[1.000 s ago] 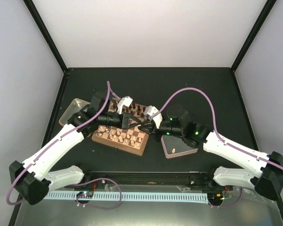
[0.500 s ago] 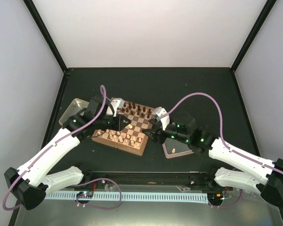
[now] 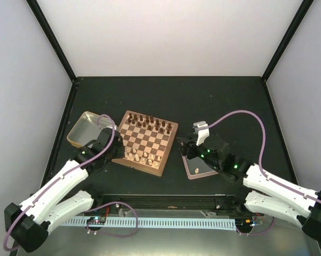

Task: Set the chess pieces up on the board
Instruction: Place the chess piece on the chessboard.

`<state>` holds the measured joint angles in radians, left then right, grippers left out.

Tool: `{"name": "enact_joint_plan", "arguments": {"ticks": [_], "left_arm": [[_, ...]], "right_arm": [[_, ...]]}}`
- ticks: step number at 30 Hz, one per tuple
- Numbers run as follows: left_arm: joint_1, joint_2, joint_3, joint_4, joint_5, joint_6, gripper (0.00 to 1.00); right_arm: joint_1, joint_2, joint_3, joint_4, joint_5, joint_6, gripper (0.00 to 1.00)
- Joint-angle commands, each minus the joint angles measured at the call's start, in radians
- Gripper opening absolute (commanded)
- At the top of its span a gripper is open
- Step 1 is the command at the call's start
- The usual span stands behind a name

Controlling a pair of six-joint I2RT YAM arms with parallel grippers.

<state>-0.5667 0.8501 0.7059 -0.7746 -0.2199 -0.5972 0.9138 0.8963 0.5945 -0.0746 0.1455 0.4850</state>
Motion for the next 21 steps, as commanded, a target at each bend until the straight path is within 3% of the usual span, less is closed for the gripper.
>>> {"name": "enact_joint_plan", "arguments": {"ticks": [1,21], "left_arm": [[0.043,-0.007,-0.03,0.055,-0.082,-0.046,0.02],[0.153,0.202,-0.157,0.297,0.014,-0.021,0.02]], "right_arm": [[-0.003,-0.049,-0.044,-0.013,0.169,0.119,0.65],[-0.003,-0.07,-0.078,-0.031,0.194,0.162,0.66]]}}
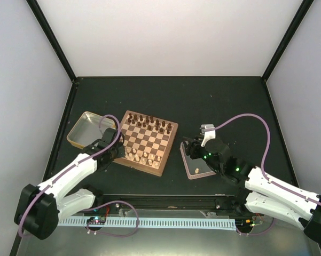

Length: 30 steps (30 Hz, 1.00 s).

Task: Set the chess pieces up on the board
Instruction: Place the chess piece on the chessboard.

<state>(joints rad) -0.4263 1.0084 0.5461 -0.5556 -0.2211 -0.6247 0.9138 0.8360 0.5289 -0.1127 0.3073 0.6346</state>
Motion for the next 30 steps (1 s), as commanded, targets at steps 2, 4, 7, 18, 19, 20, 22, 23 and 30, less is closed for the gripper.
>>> {"name": "enact_joint_plan", "arguments": {"ticks": [2,4,7,18,19,20,22,23,30], "left_arm": [[0.016,0.076,0.009,0.079,0.022,0.008,0.02],[0.019,0.099,0.015,0.077,0.027,0.01,0.02],[0.021,0.109,0.013,0.074,0.027,0.01,0.01],[0.021,0.087,0.03,0.013,0.012,0.014,0.14],[0.021,0.082,0.031,0.008,0.008,0.016,0.13],[0.021,0.077,0.031,0.006,0.007,0.018,0.1],[0.021,0.075,0.034,-0.003,0.007,0.023,0.08],[0.021,0.076,0.034,-0.003,0.007,0.024,0.09],[0.021,0.098,0.041,-0.016,-0.004,0.037,0.17]], "right_arm": [[-0.003,-0.008,-0.01,0.004,0.032,0.014,0.66],[-0.004,-0.008,-0.009,-0.001,0.034,0.014,0.66],[-0.003,-0.009,-0.009,-0.004,0.037,0.014,0.66],[-0.003,-0.008,-0.009,-0.002,0.034,0.019,0.66],[-0.005,-0.008,-0.009,-0.001,0.035,0.019,0.66],[-0.003,-0.008,-0.009,-0.001,0.034,0.019,0.66],[-0.005,-0.008,-0.009,0.001,0.033,0.019,0.66],[-0.004,-0.006,-0.009,0.002,0.031,0.02,0.66],[-0.004,-0.006,-0.009,0.0,0.028,0.022,0.66]]}}
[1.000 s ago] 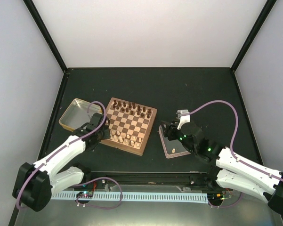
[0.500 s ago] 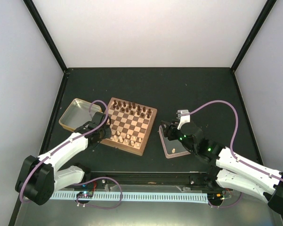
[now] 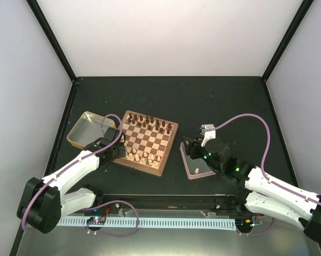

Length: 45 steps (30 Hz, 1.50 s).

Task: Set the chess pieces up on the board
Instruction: Place the chess piece on the chessboard, then adjust the storage box at the center of the board.

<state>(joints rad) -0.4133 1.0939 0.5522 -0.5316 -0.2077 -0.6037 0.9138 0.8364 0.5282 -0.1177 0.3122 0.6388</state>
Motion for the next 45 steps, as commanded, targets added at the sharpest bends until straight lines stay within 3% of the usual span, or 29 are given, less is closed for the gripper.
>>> {"name": "enact_joint_plan", "arguments": {"ticks": [1,7,12,16,20,27,32,45], "left_arm": [[0.008,0.012,0.036,-0.041,-0.013,0.017,0.2],[0.008,-0.016,0.068,-0.06,0.014,0.024,0.31],[0.008,-0.046,0.109,-0.096,0.02,0.025,0.35],[0.008,-0.089,0.149,-0.127,0.044,0.028,0.36],[0.008,-0.149,0.198,-0.145,0.109,0.049,0.38],[0.008,-0.234,0.284,-0.159,0.261,0.128,0.44],[0.009,-0.276,0.316,-0.174,0.281,0.171,0.47],[0.01,-0.301,0.326,-0.17,0.27,0.194,0.5]], "right_arm": [[-0.004,-0.006,-0.008,0.004,0.023,0.019,0.66],[-0.01,-0.003,0.041,-0.064,0.028,0.024,0.66],[-0.087,0.085,0.187,-0.318,0.01,0.006,0.64],[-0.192,0.195,0.301,-0.513,-0.068,-0.087,0.63],[-0.269,0.33,0.365,-0.6,-0.151,-0.269,0.64],[-0.282,0.592,0.491,-0.636,-0.15,-0.481,0.76],[-0.283,0.726,0.549,-0.638,-0.111,-0.569,0.83],[-0.297,0.937,0.636,-0.575,-0.1,-0.722,0.82]]}}
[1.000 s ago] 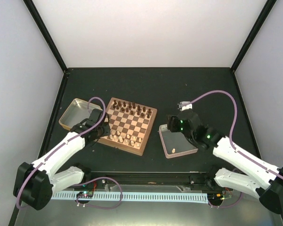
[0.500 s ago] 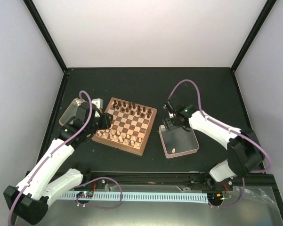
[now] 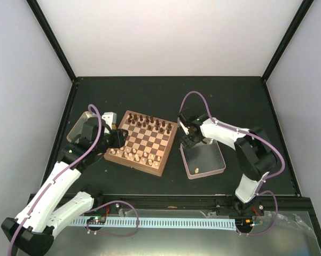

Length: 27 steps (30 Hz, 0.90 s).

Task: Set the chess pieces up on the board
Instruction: Adjust the storage box at the center of the board.

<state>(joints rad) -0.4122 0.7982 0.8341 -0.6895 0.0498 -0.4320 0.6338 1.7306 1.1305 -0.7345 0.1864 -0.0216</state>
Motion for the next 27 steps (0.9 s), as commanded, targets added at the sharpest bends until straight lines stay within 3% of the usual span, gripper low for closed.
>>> {"name": "enact_joint_plan", "arguments": {"ticks": [1,5,10,13,24,27], "left_arm": [[0.009,-0.005,0.046,-0.014,0.013,0.022,0.5],[0.009,-0.002,0.05,-0.013,0.015,0.02,0.5],[0.009,-0.001,0.052,-0.011,0.021,0.017,0.5],[0.009,0.006,0.053,-0.007,0.028,0.015,0.5],[0.009,0.035,0.062,0.003,0.064,0.014,0.5],[0.009,0.037,0.06,0.008,0.067,0.013,0.5]], "right_arm": [[-0.025,0.054,0.038,0.046,0.022,-0.065,0.81],[-0.052,0.079,0.041,0.057,0.023,-0.066,0.72],[-0.075,0.03,-0.02,0.047,0.041,-0.023,0.45],[-0.1,-0.014,-0.076,0.044,0.06,0.05,0.35],[-0.16,-0.135,-0.165,-0.043,0.161,0.394,0.18],[-0.175,-0.161,-0.2,-0.048,0.14,0.484,0.19]]}}
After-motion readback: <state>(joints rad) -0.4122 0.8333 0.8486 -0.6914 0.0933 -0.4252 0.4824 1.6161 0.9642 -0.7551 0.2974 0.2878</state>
